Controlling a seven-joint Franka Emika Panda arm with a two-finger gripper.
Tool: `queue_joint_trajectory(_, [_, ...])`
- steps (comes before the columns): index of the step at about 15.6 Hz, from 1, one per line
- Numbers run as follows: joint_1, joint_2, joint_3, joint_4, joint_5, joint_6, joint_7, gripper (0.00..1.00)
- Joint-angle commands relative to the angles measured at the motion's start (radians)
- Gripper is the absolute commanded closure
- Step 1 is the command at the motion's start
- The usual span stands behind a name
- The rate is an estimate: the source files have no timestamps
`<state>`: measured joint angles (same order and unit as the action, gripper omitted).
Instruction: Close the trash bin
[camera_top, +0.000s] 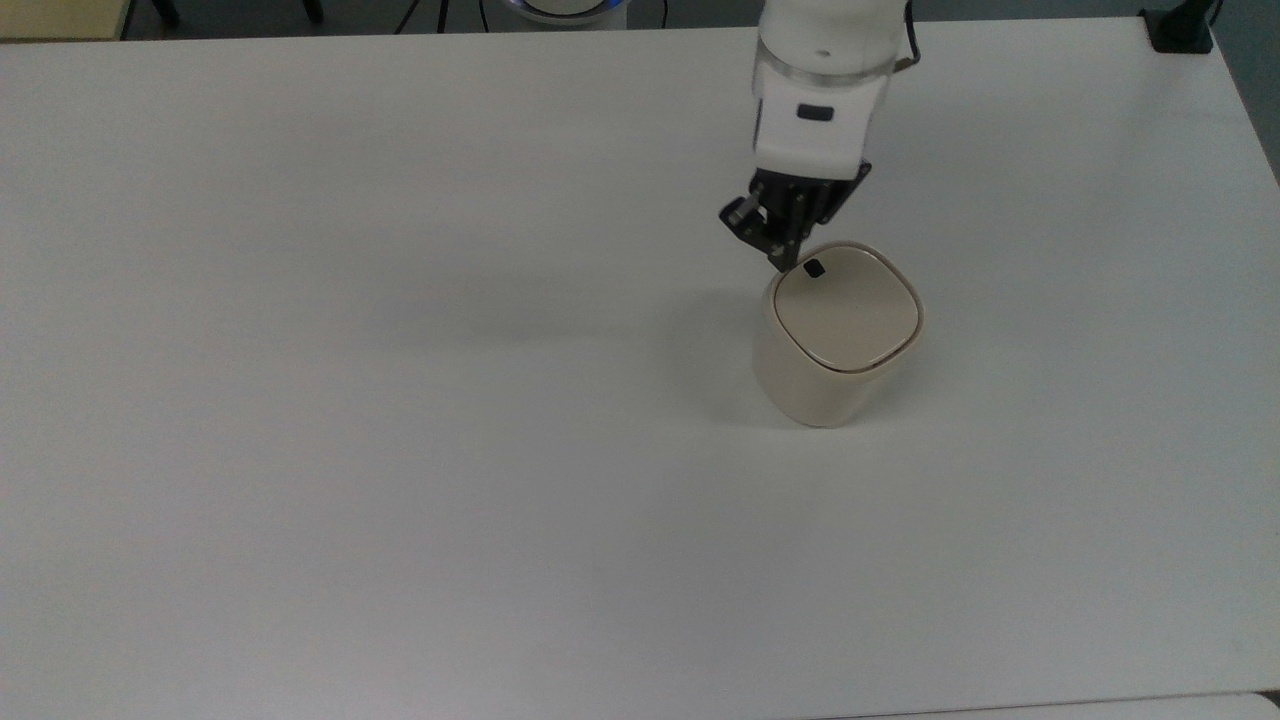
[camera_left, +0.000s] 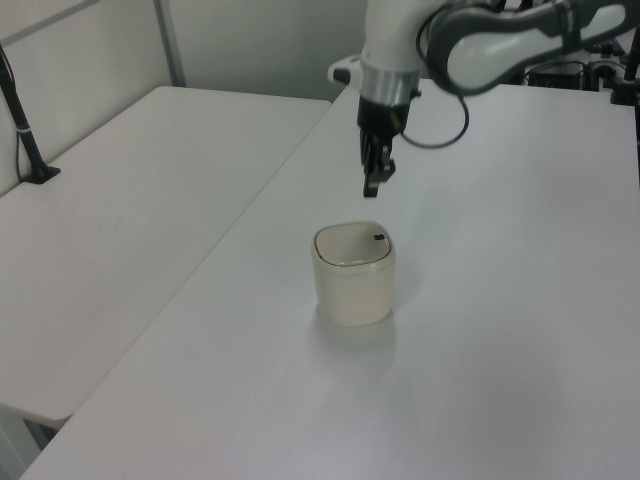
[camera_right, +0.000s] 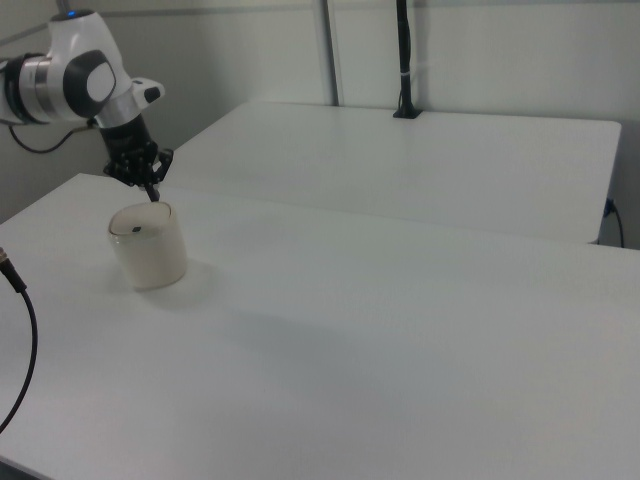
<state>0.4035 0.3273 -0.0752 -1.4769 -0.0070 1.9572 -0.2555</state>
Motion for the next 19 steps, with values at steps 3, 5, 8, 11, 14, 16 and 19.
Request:
queue_joint_trajectory(3, [-0.178,-0.142,-0.003,-0.026,-0.005,-0.196,0.001,1.0])
queue_joint_trajectory(5, [-0.228,-0.163,-0.005,-0.026,-0.01,-0.239,0.001,1.0])
queue_joint_trajectory(8, [-0.282,-0.203,-0.025,-0.028,-0.011,-0.297,0.04,1.0])
queue_joint_trajectory(11, [-0.31,-0.231,-0.026,-0.029,-0.047,-0.307,0.16,1.0])
queue_joint_trajectory(14, [-0.319,-0.241,-0.026,-0.031,-0.047,-0.328,0.165,0.69])
queue_joint_trajectory(16, [-0.328,-0.249,-0.026,-0.033,-0.041,-0.343,0.165,0.27])
queue_joint_trajectory(19, [-0.328,-0.249,-0.025,-0.039,-0.042,-0.342,0.166,0.0])
